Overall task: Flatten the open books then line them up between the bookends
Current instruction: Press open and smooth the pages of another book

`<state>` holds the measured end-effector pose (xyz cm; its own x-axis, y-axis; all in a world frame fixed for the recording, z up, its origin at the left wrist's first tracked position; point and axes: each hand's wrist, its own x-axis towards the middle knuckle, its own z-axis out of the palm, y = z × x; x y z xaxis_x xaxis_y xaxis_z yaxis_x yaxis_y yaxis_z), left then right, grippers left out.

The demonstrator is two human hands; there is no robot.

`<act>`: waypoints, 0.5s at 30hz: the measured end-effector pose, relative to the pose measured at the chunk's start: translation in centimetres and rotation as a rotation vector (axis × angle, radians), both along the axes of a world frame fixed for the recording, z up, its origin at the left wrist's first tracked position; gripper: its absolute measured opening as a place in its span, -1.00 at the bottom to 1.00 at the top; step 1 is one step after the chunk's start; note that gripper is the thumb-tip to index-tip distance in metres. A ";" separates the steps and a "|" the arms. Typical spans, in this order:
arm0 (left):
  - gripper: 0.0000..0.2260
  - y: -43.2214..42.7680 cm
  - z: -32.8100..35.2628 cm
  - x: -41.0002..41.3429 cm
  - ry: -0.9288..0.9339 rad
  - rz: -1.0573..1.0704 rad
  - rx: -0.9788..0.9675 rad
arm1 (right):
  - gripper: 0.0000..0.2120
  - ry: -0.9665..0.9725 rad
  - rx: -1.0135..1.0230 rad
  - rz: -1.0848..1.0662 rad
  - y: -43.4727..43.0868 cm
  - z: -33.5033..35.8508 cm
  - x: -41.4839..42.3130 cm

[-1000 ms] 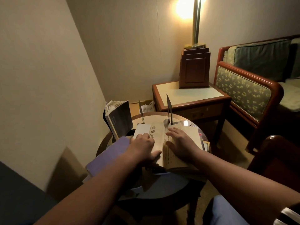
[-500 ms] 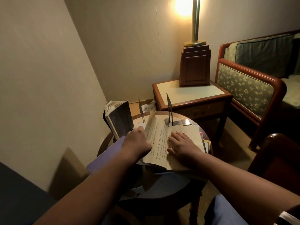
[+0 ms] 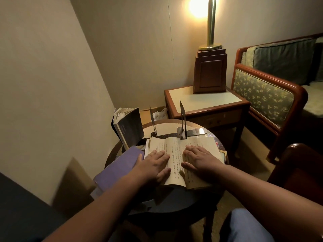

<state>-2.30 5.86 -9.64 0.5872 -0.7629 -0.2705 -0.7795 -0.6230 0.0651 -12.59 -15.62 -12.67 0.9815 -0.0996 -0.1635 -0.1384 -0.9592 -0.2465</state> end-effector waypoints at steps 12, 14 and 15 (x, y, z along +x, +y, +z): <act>-0.18 1.6 -0.7 -0.3 -0.051 -0.025 0.092 | -0.11 0.052 -0.063 -0.045 3.2 -0.6 1.0; -0.22 1.8 -0.4 -0.1 -0.062 -0.037 0.120 | -0.17 0.045 -0.082 -0.033 3.0 -1.0 1.0; -0.27 1.8 -0.2 0.1 -0.066 -0.042 0.132 | -0.18 0.044 -0.092 -0.028 2.9 -1.1 1.1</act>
<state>-2.22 7.66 -9.89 0.5753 -0.7476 -0.3317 -0.8050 -0.5895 -0.0676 -11.51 -12.73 -13.77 0.9703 -0.1431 -0.1952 -0.1739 -0.9731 -0.1509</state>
